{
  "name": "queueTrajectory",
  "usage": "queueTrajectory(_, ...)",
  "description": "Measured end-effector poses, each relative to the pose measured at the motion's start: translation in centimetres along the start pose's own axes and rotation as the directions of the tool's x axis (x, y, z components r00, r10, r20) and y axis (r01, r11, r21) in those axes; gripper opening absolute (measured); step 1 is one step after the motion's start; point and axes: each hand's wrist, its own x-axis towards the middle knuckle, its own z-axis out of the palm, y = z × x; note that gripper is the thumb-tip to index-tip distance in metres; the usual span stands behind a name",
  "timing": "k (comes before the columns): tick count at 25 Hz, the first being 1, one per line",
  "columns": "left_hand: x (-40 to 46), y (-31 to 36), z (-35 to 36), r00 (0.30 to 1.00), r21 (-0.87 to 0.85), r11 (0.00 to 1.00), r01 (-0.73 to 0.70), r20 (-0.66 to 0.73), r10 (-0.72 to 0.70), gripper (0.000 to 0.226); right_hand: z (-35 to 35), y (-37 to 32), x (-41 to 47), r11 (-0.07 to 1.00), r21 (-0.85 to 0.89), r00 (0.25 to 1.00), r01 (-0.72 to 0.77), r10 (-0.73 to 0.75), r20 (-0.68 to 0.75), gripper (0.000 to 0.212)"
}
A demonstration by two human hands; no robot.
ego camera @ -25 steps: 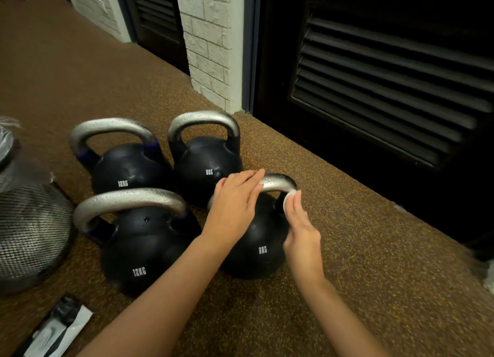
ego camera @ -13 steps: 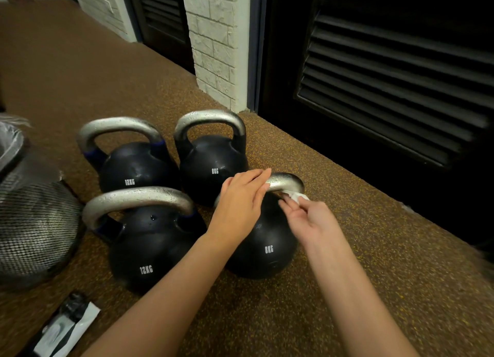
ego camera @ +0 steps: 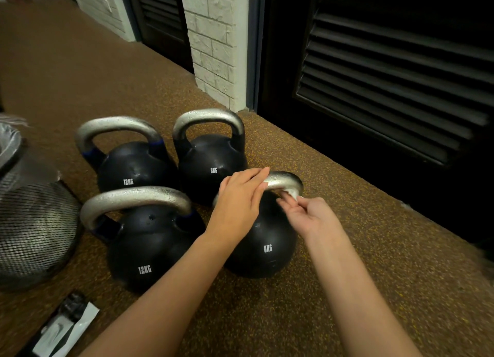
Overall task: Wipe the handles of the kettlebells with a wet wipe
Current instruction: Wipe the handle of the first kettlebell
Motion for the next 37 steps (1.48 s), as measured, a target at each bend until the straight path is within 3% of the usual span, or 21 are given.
queueTrajectory(13,-0.2,-0.1,-0.1,1.0,-0.003,1.0,-0.006,0.005,0.006,0.037,-0.5,-0.9,-0.2,1.0,-0.025,0.999,-0.005,0.006,0.043,0.049)
queueTrajectory(15,-0.1,-0.1,-0.2,1.0,-0.009,1.0,-0.007,0.019,0.007,0.036,-1.1,-1.8,-1.0,0.996,-0.07,0.997,0.047,-0.042,0.066,0.05)
queueTrajectory(17,-0.2,-0.1,-0.3,1.0,-0.014,1.0,-0.001,0.023,0.002,0.035,-1.8,-2.4,-1.7,0.953,-0.217,0.977,0.209,-0.196,0.08,0.046)
queueTrajectory(18,-0.3,-0.1,-0.3,1.0,-0.01,1.0,0.001,0.021,-0.001,0.036,-2.0,-2.5,-2.0,0.861,-0.377,0.939,0.341,-0.33,0.097,0.043)
queueTrajectory(19,-0.3,-0.1,-0.2,1.0,-0.005,1.0,0.0,0.021,0.0,0.036,-2.0,-2.6,-2.1,0.669,-0.589,0.873,0.454,-0.467,0.143,0.041)
queueTrajectory(20,-0.3,-0.2,-0.2,1.0,-0.001,1.0,-0.002,0.025,0.002,0.037,-2.0,-2.6,-1.8,0.381,-0.77,0.787,0.512,-0.568,0.242,0.041)
queueTrajectory(21,-0.3,-0.2,-0.3,0.999,-0.002,1.0,-0.007,0.033,0.007,0.038,-2.0,-2.3,-1.4,0.097,-0.849,0.718,0.52,-0.588,0.373,0.041)
queueTrajectory(22,-0.2,-0.2,-0.4,0.999,-0.006,1.0,-0.009,0.045,0.009,0.039,-2.0,-1.9,-0.7,-0.102,-0.853,0.685,0.512,-0.55,0.477,0.042)
queueTrajectory(23,-0.1,-0.2,-0.6,0.998,-0.01,1.0,-0.008,0.06,0.009,0.04,-2.0,-1.4,-0.1,-0.227,-0.829,0.67,0.511,-0.5,0.549,0.045)
queueTrajectory(25,-0.2,-0.3,-0.9,0.998,0.03,0.999,-0.01,0.069,0.008,0.042,-1.9,-0.6,0.8,-0.356,-0.761,0.614,0.542,-0.45,0.648,0.052)
queueTrajectory(28,-1.4,-0.8,-1.1,0.999,0.144,0.989,-0.044,-0.002,0.045,0.051,-3.1,0.0,1.1,-0.512,-0.597,0.459,0.618,-0.382,0.802,0.06)
queueTrajectory(30,-1.9,-1.1,-1.0,0.998,0.12,0.991,-0.051,-0.026,0.054,0.053,-4.4,0.0,1.3,-0.595,-0.504,0.397,0.626,-0.313,0.863,0.066)
queueTrajectory(34,-2.0,-0.7,-0.9,0.995,0.052,0.998,-0.029,-0.089,0.033,0.046,-3.4,-0.2,1.6,-0.595,-0.522,0.417,0.611,-0.318,0.851,0.068)
queueTrajectory(37,-2.1,-0.6,-0.7,0.993,0.048,0.998,-0.031,-0.112,0.037,0.045,-2.2,0.8,1.0,-0.662,-0.433,0.353,0.612,-0.261,0.898,0.067)
